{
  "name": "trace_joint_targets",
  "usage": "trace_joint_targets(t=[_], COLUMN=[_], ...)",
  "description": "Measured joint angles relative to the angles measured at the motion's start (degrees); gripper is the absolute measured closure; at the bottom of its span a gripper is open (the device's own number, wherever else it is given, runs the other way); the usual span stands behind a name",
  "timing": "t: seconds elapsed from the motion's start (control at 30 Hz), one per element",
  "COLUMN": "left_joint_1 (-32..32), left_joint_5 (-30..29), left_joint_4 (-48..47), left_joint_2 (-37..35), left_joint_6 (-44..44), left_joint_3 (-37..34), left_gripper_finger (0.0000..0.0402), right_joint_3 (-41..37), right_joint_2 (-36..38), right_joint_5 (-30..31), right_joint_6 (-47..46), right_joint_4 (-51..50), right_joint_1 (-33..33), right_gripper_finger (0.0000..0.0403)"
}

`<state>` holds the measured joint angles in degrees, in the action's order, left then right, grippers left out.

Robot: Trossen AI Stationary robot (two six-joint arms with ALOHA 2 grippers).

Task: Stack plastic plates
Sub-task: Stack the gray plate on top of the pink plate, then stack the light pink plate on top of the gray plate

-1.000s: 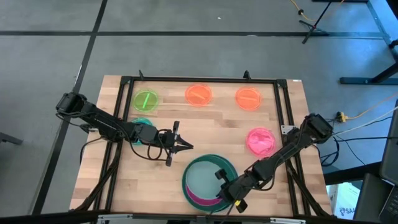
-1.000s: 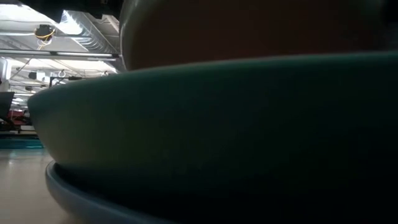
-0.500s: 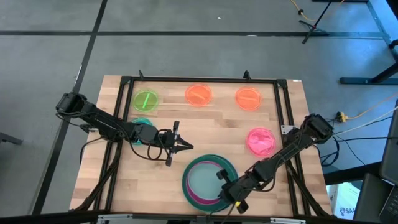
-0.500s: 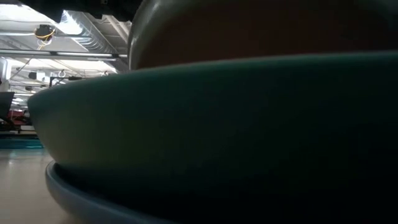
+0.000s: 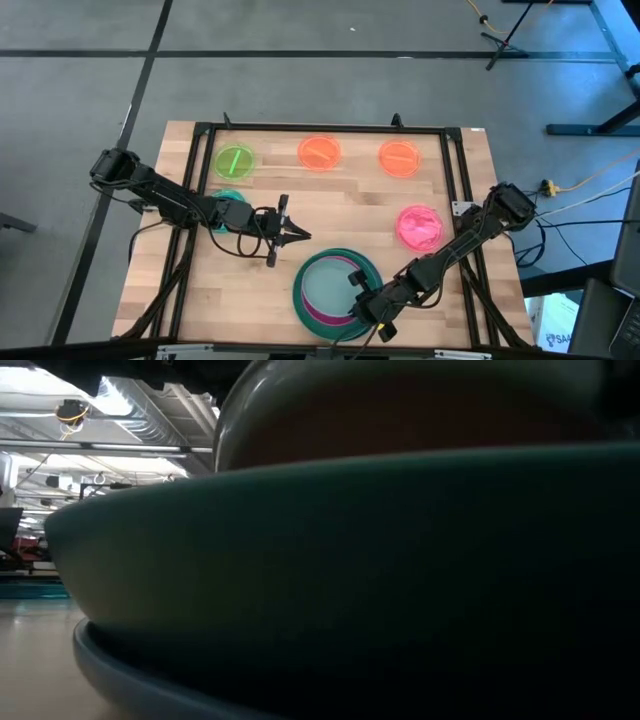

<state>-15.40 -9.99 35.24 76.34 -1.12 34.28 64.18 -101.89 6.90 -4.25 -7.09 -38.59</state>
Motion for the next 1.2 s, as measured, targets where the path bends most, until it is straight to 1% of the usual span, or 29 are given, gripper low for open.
trace_joint_targets(t=[0.3,0.37,0.6,0.7,0.87,1.0,1.2], left_joint_1=[0.0,-0.01,-0.01,0.0,-0.01,0.0,0.0], left_joint_5=[0.0,0.01,0.01,0.01,0.01,0.45,0.47], left_joint_4=[-0.02,-0.04,-0.06,-0.07,-0.25,-0.28,-0.26], left_joint_2=[0.0,0.0,0.0,0.0,0.0,0.0,0.0], left_joint_6=[-1.78,-1.78,-1.78,-1.78,-1.78,-1.78,-1.78], left_joint_3=[0.0,0.0,0.0,0.0,0.0,0.0,0.0], left_gripper_finger=[0.0383,0.0383,0.0383,0.0383,0.0383,0.0383,0.0383], right_joint_3=[0.0,0.0,0.0,0.0,2.95,6.07,6.4], right_joint_2=[0.0,0.0,0.0,0.38,1.92,3.06,4.63], right_joint_5=[0.13,0.19,-0.01,-0.73,-1.35,-1.05,0.54], right_joint_6=[0.02,-0.1,-1.53,-1.51,-3.92,-9.4,-16.86], right_joint_4=[0.04,0.06,-0.3,-1.58,-10.84,-21.72,-31.87], right_joint_1=[0.0,0.0,0.0,0.0,-0.02,-0.02,-0.07], right_gripper_finger=[0.0395,0.0381,0.03,0.028,0.0272,0.0272,0.0272])
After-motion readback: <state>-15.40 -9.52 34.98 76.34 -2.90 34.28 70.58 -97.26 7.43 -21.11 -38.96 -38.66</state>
